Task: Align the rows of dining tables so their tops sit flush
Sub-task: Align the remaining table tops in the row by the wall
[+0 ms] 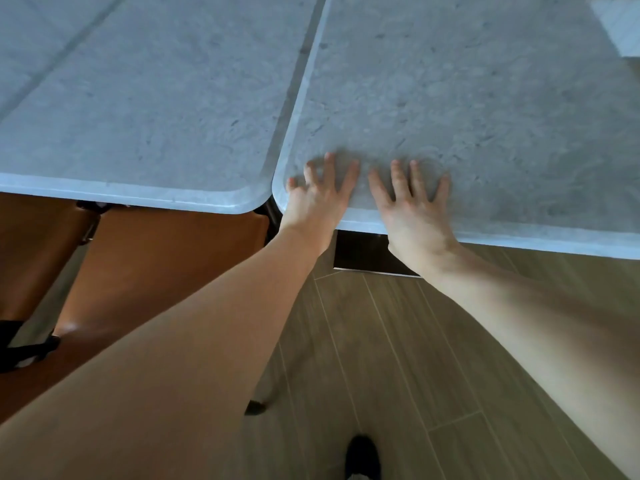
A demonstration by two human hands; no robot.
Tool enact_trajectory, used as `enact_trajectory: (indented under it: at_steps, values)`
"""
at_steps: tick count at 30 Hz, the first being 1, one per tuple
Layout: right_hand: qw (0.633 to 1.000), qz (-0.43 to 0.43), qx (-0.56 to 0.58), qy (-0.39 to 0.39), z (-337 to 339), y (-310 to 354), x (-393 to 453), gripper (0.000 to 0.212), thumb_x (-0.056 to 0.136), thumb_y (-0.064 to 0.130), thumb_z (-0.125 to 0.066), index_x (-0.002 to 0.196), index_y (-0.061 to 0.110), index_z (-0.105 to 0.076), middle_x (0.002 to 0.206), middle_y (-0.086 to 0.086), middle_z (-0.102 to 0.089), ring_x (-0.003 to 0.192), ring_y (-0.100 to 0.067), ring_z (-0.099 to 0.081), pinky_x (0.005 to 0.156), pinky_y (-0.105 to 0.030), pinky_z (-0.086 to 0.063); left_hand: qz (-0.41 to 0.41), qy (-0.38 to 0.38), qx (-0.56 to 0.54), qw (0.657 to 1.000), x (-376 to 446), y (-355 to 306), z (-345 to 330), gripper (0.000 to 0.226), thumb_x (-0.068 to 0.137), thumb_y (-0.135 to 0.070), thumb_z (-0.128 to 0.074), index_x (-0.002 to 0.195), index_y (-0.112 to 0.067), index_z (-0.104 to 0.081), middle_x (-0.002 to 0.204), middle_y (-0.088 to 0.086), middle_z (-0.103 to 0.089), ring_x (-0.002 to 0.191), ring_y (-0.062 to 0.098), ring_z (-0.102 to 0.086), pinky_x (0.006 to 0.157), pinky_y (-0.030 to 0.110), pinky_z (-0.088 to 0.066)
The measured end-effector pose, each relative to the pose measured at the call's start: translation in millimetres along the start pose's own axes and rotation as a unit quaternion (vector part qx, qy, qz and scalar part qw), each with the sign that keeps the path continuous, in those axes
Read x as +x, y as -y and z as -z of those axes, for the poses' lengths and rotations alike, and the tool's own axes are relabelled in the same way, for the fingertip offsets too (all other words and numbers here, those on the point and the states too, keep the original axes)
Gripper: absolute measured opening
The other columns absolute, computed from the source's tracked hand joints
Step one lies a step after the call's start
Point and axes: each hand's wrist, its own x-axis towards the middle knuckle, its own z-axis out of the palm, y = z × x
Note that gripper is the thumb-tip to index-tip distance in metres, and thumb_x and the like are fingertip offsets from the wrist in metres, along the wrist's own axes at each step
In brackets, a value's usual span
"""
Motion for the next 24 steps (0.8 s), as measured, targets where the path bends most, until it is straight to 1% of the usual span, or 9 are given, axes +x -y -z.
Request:
enact_trajectory:
  at_steps: [4, 8, 12, 17, 24]
  values:
    - [1.000, -0.005, -0.006, 0.007, 1.5, -0.6, -0.6, 0.116, 0.068, 0.009, -0.082, 0.161, 0.013, -0.014, 0.164, -0.027, -0.020, 0.150, -0.049, -0.022, 0.107, -0.078, -0.023, 0.009, 0.035, -0.014, 0.999, -0.7, -4.3, 7.4, 0.119, 0.080, -0.009, -0.077, 0.159, -0.018, 0.012, 0.164, 0.024, -0.001, 0.147, 0.047, -0.018, 0.108, 0.057, -0.040]
    - [1.000, -0.010, -0.006, 0.013, 4.6, 0.9, -1.8, 0.115, 0.073, 0.016, -0.083, 0.161, 0.016, -0.008, 0.166, -0.024, -0.016, 0.151, -0.047, -0.019, 0.109, -0.077, -0.022, 0.024, 0.056, -0.025, 0.998, -1.0, -7.4, 10.9, 0.121, 0.080, -0.010, -0.078, 0.159, -0.019, 0.014, 0.164, 0.024, 0.001, 0.149, 0.047, -0.014, 0.111, 0.058, -0.038]
    - [1.000, -0.006, -0.011, 0.014, 5.7, 0.7, -3.4, 0.115, 0.079, 0.023, -0.081, 0.161, 0.016, -0.001, 0.167, -0.024, -0.010, 0.152, -0.047, -0.014, 0.110, -0.075, -0.021, 0.028, 0.055, -0.017, 0.998, -3.2, -9.1, 11.1, 0.122, 0.080, -0.012, -0.079, 0.159, -0.018, 0.014, 0.164, 0.024, -0.001, 0.149, 0.048, -0.016, 0.110, 0.057, -0.039]
    - [1.000, -0.007, -0.011, 0.017, 6.7, 0.1, -4.9, 0.114, 0.083, 0.023, -0.078, 0.160, 0.017, 0.006, 0.167, -0.023, -0.004, 0.153, -0.046, -0.009, 0.111, -0.075, -0.019, 0.032, 0.055, -0.016, 0.998, -4.8, -10.3, 11.0, 0.120, 0.081, -0.012, -0.078, 0.158, -0.018, 0.014, 0.164, 0.023, -0.002, 0.148, 0.048, -0.017, 0.110, 0.056, -0.039]
    - [1.000, -0.010, -0.010, 0.026, 6.8, -3.4, -12.7, 0.115, 0.083, 0.023, -0.079, 0.161, 0.017, 0.005, 0.167, -0.023, -0.004, 0.153, -0.046, -0.009, 0.112, -0.074, -0.017, 0.027, 0.064, -0.014, 0.997, -9.1, -17.6, 17.1, 0.118, 0.082, -0.011, -0.077, 0.159, -0.016, 0.013, 0.164, 0.025, -0.002, 0.148, 0.050, -0.017, 0.110, 0.057, -0.039]
